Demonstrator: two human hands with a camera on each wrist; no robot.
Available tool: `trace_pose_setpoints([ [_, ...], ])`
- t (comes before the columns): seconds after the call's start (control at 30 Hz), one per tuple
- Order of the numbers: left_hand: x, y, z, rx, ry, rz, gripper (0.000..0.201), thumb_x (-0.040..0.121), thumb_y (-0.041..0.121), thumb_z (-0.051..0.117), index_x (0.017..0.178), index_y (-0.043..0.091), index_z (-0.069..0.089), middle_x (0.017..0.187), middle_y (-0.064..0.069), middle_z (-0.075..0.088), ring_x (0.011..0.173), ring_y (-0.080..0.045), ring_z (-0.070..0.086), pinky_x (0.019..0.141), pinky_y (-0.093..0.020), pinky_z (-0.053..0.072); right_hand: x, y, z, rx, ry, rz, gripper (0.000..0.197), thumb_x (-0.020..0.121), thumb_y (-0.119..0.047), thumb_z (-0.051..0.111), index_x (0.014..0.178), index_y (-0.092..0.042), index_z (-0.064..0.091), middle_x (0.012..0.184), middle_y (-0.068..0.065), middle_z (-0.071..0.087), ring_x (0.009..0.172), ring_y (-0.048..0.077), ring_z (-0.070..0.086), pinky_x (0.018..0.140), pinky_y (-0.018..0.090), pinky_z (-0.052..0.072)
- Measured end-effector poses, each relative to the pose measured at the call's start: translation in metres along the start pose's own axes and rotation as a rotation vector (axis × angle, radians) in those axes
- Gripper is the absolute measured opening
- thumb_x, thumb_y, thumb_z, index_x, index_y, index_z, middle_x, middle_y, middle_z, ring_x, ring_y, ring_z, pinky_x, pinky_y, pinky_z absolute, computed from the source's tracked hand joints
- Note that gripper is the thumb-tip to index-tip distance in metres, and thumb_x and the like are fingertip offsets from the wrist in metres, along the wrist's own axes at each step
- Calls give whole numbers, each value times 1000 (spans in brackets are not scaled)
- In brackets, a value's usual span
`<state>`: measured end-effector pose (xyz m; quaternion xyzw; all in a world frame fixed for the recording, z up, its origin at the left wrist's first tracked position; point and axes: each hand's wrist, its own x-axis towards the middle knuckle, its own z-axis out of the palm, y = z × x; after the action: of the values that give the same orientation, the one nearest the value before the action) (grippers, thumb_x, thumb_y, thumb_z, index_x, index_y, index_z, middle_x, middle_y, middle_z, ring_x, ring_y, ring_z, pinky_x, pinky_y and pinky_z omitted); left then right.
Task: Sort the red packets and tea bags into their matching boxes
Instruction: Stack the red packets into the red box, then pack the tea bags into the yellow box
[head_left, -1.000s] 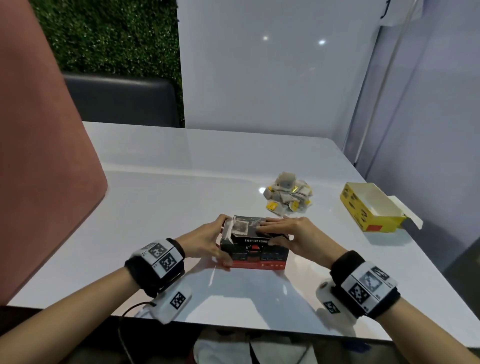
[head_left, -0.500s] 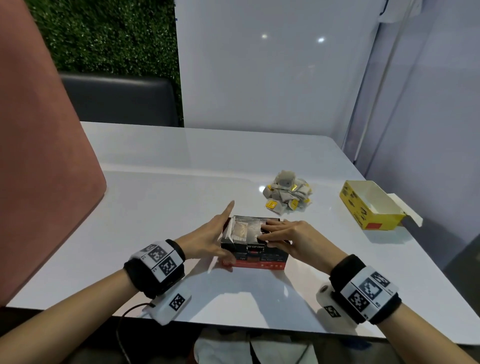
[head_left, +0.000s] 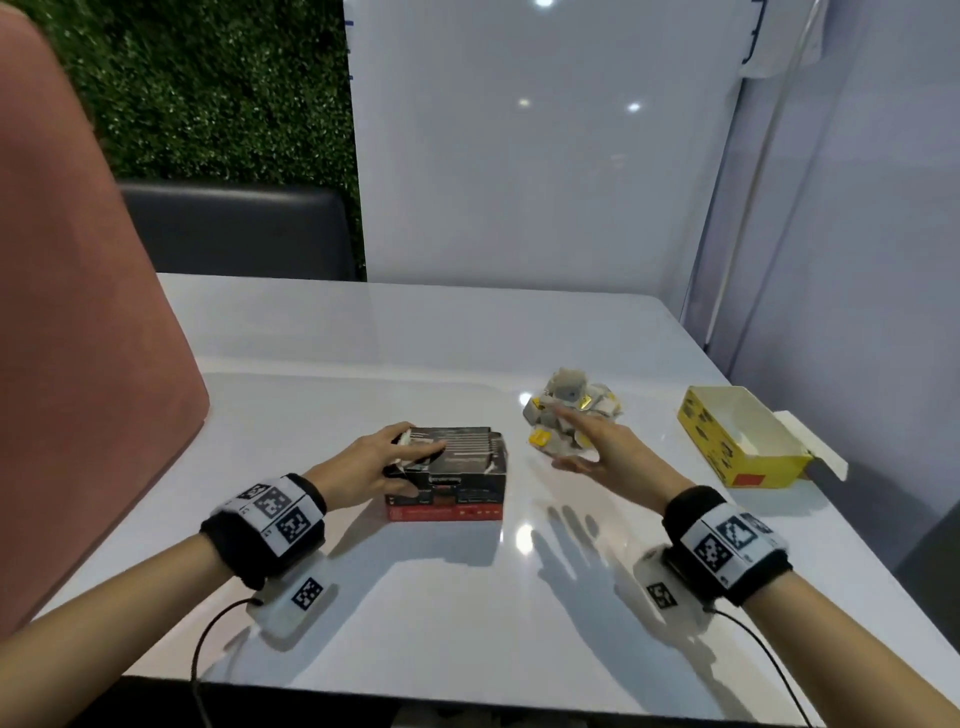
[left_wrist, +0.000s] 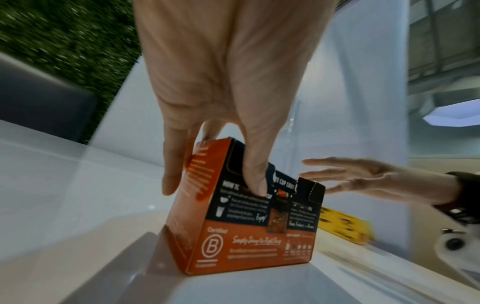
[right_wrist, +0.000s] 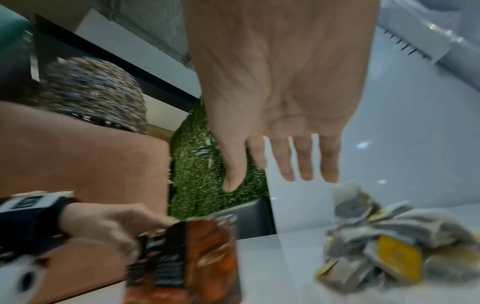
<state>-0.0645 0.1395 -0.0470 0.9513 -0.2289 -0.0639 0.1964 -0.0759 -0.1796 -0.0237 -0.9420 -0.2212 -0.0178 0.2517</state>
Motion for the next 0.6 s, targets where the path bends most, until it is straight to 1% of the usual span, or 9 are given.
trace_pose_setpoints([
  [0.03,6,-9,-6,4,-2,-32,66,87,25,64,134,50,25,143,-5,33,129,-24,38,105,-27,32,15,10,-6,3,-20,63,81,85,-35,64,149,-21,17,148,4,37,136,23,35,111,31,29],
  [0.07,12,-18,-13,8,-4,-69,66,87,25,64,134,49,25,142,-6,33,129,-25,38,105,-29,33,31,20,-12,-13,-48,126,93,83,-37,66,150,-17,6,151,8,30,139,27,28,113,36,26],
  [0.13,29,-31,-25,19,-4,-130,66,87,25,64,138,44,27,143,-8,33,131,-27,35,106,-31,31,65,36,-22,-106,-109,240,110,77,-42,70,149,-15,-8,157,14,8,145,33,10,116,48,18],
  [0.17,39,-36,-30,22,-4,-150,67,87,24,64,140,42,27,142,-9,33,131,-28,36,105,-30,31,81,42,-26,-158,-138,281,113,76,-44,71,149,-18,-10,158,15,-1,145,34,2,116,53,16],
  [0.23,63,-46,-39,35,4,-184,68,87,23,64,143,36,27,140,-12,36,129,-29,38,102,-29,32,110,50,-29,-245,-202,328,110,77,-40,71,149,-24,-11,157,15,-6,145,37,-4,114,58,15],
  [0.3,86,-53,-47,58,15,-208,69,86,21,64,144,29,29,138,-13,38,126,-29,40,98,-25,32,132,57,-28,-295,-273,355,104,79,-36,70,148,-30,-7,157,16,0,144,39,0,113,58,18],
  [0.4,117,-61,-53,76,24,-210,69,84,17,66,144,26,32,129,-11,44,119,-26,45,89,-21,32,150,71,-23,-353,-369,398,101,75,-43,71,147,-37,1,153,13,18,140,38,20,112,51,26],
  [0.5,141,-66,-57,78,15,-198,70,82,18,69,142,28,35,125,-10,47,117,-26,47,92,-26,35,152,81,-15,-295,-483,402,107,60,-51,80,144,-39,15,152,5,25,137,28,33,110,44,32],
  [0.6,154,-67,-58,87,6,-198,72,82,17,69,143,28,34,125,-11,46,116,-28,47,92,-27,35,153,90,-4,-268,-469,400,105,46,-57,82,136,-41,29,139,1,42,124,26,46,103,44,41],
])
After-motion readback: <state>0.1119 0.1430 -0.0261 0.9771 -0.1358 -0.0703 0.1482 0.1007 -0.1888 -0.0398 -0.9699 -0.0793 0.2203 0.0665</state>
